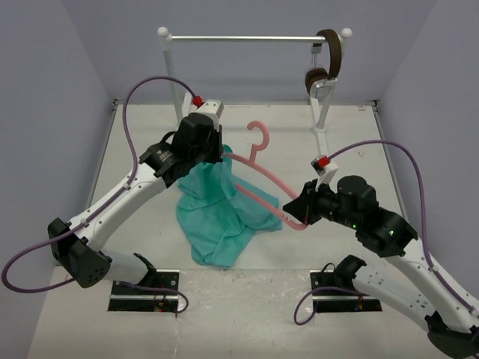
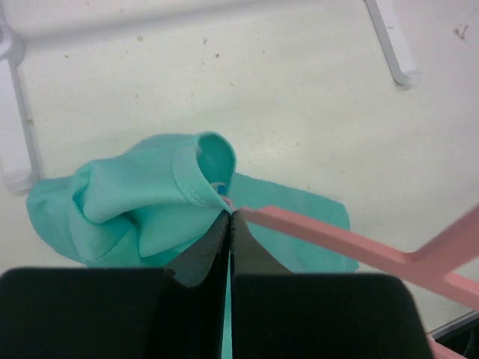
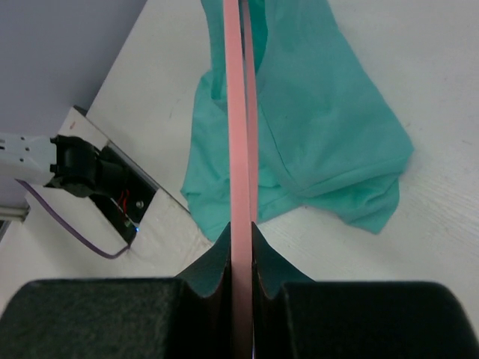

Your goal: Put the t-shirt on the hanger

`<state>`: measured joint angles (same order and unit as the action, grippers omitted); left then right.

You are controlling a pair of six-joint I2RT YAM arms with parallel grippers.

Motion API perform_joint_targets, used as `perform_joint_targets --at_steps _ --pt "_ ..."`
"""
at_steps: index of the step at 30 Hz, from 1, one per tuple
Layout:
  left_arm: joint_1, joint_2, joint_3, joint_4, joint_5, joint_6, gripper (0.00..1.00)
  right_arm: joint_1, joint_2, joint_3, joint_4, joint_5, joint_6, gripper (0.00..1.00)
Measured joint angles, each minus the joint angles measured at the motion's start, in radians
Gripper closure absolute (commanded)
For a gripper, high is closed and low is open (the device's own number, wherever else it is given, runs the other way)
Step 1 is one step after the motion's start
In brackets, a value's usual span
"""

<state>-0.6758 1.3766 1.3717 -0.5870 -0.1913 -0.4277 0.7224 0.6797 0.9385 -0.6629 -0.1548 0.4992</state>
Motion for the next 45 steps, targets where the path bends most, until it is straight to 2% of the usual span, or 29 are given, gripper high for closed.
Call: perform_joint_targets --at_steps 8,12,16,22,26,30,37,42,45 --pt "-0.001 0.001 0.027 -0.084 -0.064 0.013 1.0 0.002 -0.096 -0.139 0.014 -0.098 -0.04 1.0" --pt "-0.001 -0.01 0.011 -0.085 0.021 0.033 1.0 0.003 -0.113 -0.148 0.067 -0.105 -0.024 1.0" --pt "0.003 -0.079 -0.04 -0.078 0.126 0.056 1.0 0.006 -0.057 -0.167 0.147 -0.088 0.033 1.0" --pt "-0.011 -0.196 -0.048 -0.09 0.245 0.073 1.0 0.009 0.078 -0.17 0.278 0.056 0.101 1.0" --pt "-0.012 -0.23 -0.02 -0.129 0.185 0.072 1.0 0.014 0.033 -0.186 0.282 0.205 0.151 1.0" --pt "-0.012 -0.227 0.0 -0.15 0.074 0.072 1.0 0.018 -0.085 -0.21 0.28 0.272 0.169 1.0" --pt "-0.012 -0.104 0.006 -0.154 -0.006 0.069 1.0 0.024 -0.121 -0.206 0.271 0.232 0.146 1.0" --pt "-0.013 -0.048 0.006 -0.146 0.045 0.065 1.0 0.024 -0.1 -0.211 0.263 0.167 0.08 1.0" --pt "-0.016 -0.055 0.008 -0.116 0.119 0.062 1.0 0.025 -0.027 -0.198 0.278 0.109 0.035 1.0"
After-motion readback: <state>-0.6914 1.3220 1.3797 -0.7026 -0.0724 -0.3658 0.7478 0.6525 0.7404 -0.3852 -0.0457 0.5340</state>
